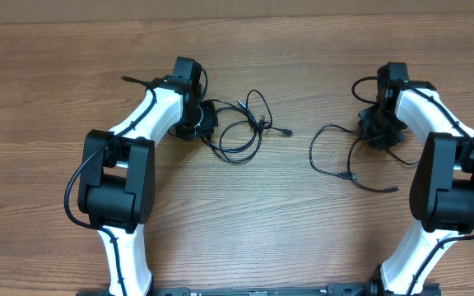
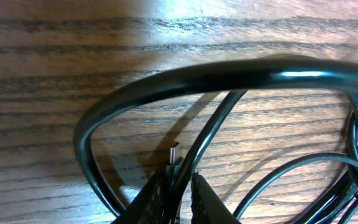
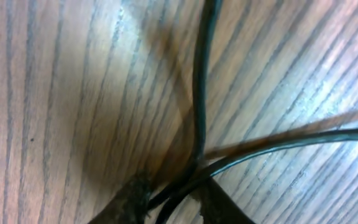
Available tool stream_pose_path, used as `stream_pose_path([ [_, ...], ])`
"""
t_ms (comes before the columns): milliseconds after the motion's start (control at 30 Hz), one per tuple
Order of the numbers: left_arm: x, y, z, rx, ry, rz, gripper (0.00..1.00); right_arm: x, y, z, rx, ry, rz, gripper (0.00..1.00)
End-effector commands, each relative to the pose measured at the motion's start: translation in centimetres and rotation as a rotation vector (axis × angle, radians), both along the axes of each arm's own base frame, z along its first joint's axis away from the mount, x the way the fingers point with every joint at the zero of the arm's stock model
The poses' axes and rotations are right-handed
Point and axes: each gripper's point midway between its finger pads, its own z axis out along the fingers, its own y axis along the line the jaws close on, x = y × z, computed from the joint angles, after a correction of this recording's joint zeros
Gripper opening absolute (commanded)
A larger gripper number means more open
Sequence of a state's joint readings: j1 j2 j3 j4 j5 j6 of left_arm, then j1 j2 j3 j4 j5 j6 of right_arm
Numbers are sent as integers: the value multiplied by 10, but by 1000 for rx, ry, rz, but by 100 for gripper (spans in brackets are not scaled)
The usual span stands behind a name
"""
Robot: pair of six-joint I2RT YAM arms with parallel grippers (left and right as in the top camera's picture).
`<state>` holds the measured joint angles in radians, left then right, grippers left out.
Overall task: Untangle cables
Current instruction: 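Carry the cable with the right gripper to the upper right corner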
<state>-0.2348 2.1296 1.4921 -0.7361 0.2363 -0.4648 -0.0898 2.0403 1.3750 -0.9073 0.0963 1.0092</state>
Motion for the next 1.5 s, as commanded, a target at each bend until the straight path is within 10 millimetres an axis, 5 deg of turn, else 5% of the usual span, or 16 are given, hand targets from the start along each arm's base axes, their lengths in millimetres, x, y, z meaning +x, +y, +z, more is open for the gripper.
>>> stream_pose_path([
  [0,-8,2,-18,14,52,-7,18,-28,-2,-32,-8,142,103,26],
  [67,-8,2,-18,13,52,-7,18,-27,-2,-31,-9,143,166,26],
  [133,-8,2,-18,14,52,-7,18,-20,-3,-29,-12,126,219,6],
  [367,-8,2,-18,14,51,-7,18,25,-7,17,83,3,448,4],
  [467,-8,2,-18,14,51,-7,18,55,-30,69,17,-69,590,4],
  [667,-8,2,-18,14,51,-7,18,114,-130,213,-448,-260,589,4],
  [767,-7,2,-18,12,46,-7,18,133,-156,256,-626,-320,671,4],
  [1100,-5,2,-18,11,40,-7,18,109,-205,231,-636,-207,631,4],
  [1467,-5,2,-18,13,38,-7,19,100,-217,134,-484,-121,642,6],
])
